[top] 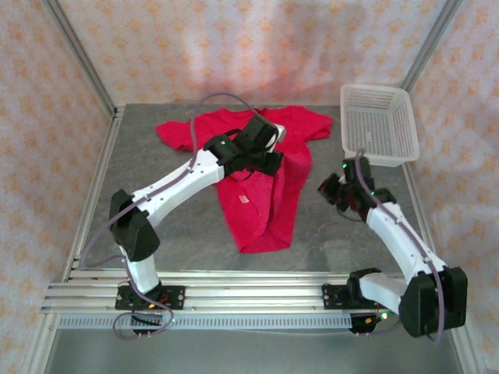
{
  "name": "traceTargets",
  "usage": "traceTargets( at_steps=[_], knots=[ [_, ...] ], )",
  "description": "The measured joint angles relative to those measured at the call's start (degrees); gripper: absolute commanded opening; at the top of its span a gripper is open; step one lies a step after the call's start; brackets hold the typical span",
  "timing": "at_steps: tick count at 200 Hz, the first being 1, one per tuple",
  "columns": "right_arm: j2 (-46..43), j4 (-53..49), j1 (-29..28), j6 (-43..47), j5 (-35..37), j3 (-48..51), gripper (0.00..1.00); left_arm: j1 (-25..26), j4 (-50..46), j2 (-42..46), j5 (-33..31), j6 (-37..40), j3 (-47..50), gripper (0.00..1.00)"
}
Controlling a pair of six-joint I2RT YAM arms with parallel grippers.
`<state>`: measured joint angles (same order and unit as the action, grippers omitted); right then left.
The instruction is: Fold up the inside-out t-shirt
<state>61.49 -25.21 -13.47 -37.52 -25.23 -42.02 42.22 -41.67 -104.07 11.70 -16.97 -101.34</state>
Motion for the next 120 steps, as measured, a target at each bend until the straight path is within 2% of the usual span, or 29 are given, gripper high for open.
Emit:
traceTargets(
  at_steps=[33, 64, 92, 120],
  knots=[
    [-5.11, 9.20, -12.55, -4.37, -1.79, 9.27, 0.12, -1.75, -3.26, -2.95, 1.57, -1.49, -1.44, 0.00],
    [-3.10, 20.81, -24.15, -10.16, 0.26, 13.00, 0.10, -2.54, -4.98, -3.34, 1.81, -2.10, -4.37, 0.00],
    [6.71, 32.59, -29.42, -14.82, 2.43, 12.98, 0.06, -2.51, -5.55, -3.34, 1.92, -2.49, -5.99, 0.00],
    [14.80, 39.74, -31.12, -19.19, 6.86, 12.11, 0.06, -2.51, -6.80, -3.34, 2.05, -2.54, -6.93, 0.00]
  ],
)
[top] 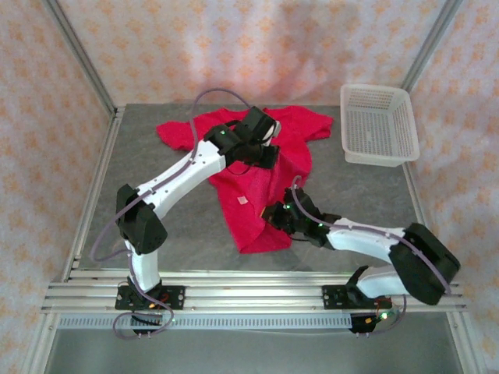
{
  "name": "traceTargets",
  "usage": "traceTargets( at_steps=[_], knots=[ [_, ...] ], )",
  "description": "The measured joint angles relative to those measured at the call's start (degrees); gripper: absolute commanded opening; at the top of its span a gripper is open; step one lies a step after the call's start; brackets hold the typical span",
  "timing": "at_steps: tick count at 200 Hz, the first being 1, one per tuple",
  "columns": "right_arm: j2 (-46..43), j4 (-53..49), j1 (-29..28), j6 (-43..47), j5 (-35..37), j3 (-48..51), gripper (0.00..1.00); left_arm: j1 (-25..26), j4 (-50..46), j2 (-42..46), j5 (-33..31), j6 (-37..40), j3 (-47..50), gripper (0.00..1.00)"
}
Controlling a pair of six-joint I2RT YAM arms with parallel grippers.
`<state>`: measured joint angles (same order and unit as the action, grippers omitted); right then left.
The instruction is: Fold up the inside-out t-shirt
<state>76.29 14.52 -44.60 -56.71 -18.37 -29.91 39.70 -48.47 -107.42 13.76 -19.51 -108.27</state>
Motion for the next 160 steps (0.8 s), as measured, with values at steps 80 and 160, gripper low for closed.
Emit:
traceTargets(
  at_steps=[80, 160],
  knots=[
    [11.56, 6.29, 6.03, -0.02, 16.13, -9.73, 0.08, 0.00, -1.81, 0.00, 1.25, -1.01, -1.36, 0.00],
    [5.84, -9.46, 24.74, 5.31, 22.80, -14.32, 0.07, 1.11, 2.21, 0.00, 7.91, -8.48, -1.79, 0.00]
  ],
)
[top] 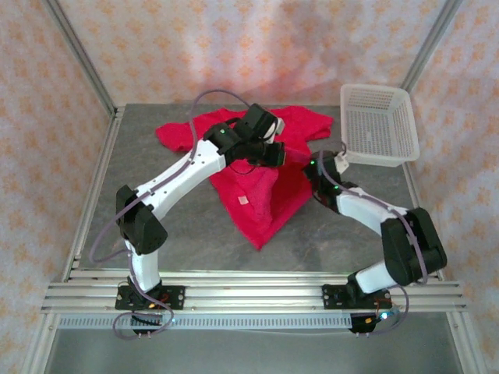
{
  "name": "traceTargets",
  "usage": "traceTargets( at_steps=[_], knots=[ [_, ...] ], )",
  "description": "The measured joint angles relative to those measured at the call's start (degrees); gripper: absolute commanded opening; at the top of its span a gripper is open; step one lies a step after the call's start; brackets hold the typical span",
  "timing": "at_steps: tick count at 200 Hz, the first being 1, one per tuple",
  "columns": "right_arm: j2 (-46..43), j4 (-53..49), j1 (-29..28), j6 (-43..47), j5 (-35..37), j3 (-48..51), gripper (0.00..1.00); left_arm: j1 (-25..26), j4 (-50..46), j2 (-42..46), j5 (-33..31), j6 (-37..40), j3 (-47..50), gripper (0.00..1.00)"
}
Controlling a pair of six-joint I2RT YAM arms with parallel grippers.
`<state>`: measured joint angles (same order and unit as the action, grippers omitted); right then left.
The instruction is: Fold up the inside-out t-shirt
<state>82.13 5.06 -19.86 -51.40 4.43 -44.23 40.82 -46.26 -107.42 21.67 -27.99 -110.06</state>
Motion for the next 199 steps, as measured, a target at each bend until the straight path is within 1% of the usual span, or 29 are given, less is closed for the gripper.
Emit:
traceTargets(
  at_steps=[15, 30, 57, 77, 94, 109, 115, 130, 153, 163, 178, 199],
  knots=[
    [-2.99, -2.60, 2.64, 2.56, -0.42, -0.42, 0.06, 1.20, 3.06, -0.24, 1.09, -2.32, 0.76, 0.00],
    [-5.25, -5.05, 4.42, 5.20, -2.38, -0.39, 0.06, 2.14, 6.21, -1.51, 2.40, -4.66, 1.09, 0.00],
    [-6.25, -5.95, 4.70, 8.02, -9.75, 2.29, 0.05, 2.69, 9.03, -6.40, 4.07, -7.23, -0.02, 0.00],
    [-6.78, -4.66, 2.91, 7.50, -14.08, 8.15, 0.05, 2.43, 9.35, -10.82, 5.05, -8.52, -2.21, 0.00],
    [-7.28, -3.52, -1.33, 6.16, -15.41, 13.03, 0.07, 2.21, 9.29, -12.76, 5.22, -9.18, -3.08, 0.00],
    [-7.13, -2.40, -5.11, 5.40, -15.39, 14.43, 0.08, 2.08, 9.31, -13.35, 5.38, -9.86, -3.63, 0.00],
    [-6.60, -1.01, -6.43, 4.90, -15.45, 14.45, 0.08, 2.05, 9.31, -13.38, 5.42, -10.21, -3.93, 0.00],
    [-3.61, 2.71, -7.10, 4.28, -15.43, 13.27, 0.08, 2.05, 9.31, -13.38, 5.57, -10.99, -4.92, 0.00],
    [5.27, 6.54, -7.06, 3.80, -15.87, 7.41, 0.08, 2.05, 8.98, -13.38, 5.57, -11.21, -6.82, 0.00],
    [7.65, 7.67, -7.06, 3.61, -16.06, 5.16, 0.10, 1.81, 8.26, -13.38, 4.63, -11.15, -8.20, 0.00],
    [9.25, 9.46, -7.10, 3.58, -16.04, 2.91, 0.12, 1.22, 5.86, -13.38, 4.44, -10.84, -11.04, 0.00],
    [9.46, 12.52, -6.82, 3.61, -16.00, 2.27, 0.12, 1.20, 3.52, -12.79, 4.42, -10.01, -14.05, 0.00]
  ],
)
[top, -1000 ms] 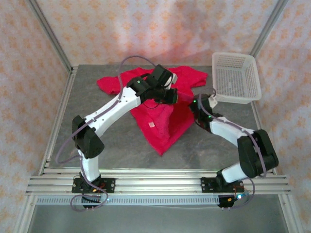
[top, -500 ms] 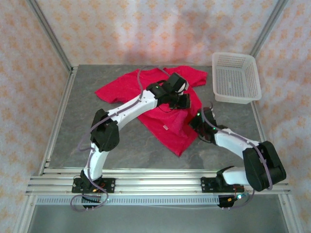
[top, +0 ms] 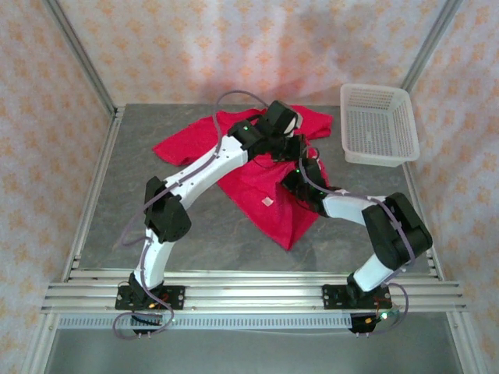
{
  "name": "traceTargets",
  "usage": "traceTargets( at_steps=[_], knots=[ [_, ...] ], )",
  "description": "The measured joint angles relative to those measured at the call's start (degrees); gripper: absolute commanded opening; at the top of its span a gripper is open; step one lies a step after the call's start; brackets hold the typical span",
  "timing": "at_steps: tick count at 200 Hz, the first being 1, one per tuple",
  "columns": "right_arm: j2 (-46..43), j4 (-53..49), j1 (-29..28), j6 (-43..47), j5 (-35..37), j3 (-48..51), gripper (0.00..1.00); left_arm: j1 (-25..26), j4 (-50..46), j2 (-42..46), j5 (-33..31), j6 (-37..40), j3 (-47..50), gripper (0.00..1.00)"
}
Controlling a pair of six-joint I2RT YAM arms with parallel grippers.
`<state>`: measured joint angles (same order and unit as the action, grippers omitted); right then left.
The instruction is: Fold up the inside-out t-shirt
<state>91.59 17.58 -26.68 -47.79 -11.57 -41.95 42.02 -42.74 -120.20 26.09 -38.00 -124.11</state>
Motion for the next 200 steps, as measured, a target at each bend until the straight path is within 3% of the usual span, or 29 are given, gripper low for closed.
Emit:
traceTargets(
  at_steps=[66, 77, 97, 131, 162, 200],
  knots=[
    [4.63, 16.52, 1.03, -1.75, 1.03, 5.25, 0.06, 0.24, -1.88, 1.97, -0.07, 0.04, -2.08, 0.00],
    [6.95, 19.02, 0.17, -2.34, 0.94, 5.03, 0.14, 0.26, -2.10, 1.97, 0.02, -0.37, -3.28, 0.00],
    [11.45, 21.07, -1.84, -3.50, 0.81, 2.32, 0.52, 0.37, -2.03, 1.97, 0.11, -1.46, -5.95, 0.00],
    [18.60, 18.21, -4.46, -4.31, 1.55, -10.88, 0.78, 0.74, -1.92, 1.97, 0.02, -3.32, -8.57, 0.00],
    [26.05, 10.05, -5.62, -6.08, 4.28, -26.08, 0.85, 0.68, -1.77, 1.99, -1.11, -4.24, -9.46, 0.00],
    [36.61, -13.92, -8.00, -7.19, 10.58, -50.18, 0.85, -0.09, -1.75, 1.99, -2.43, -4.66, -9.46, 0.00]
  ],
)
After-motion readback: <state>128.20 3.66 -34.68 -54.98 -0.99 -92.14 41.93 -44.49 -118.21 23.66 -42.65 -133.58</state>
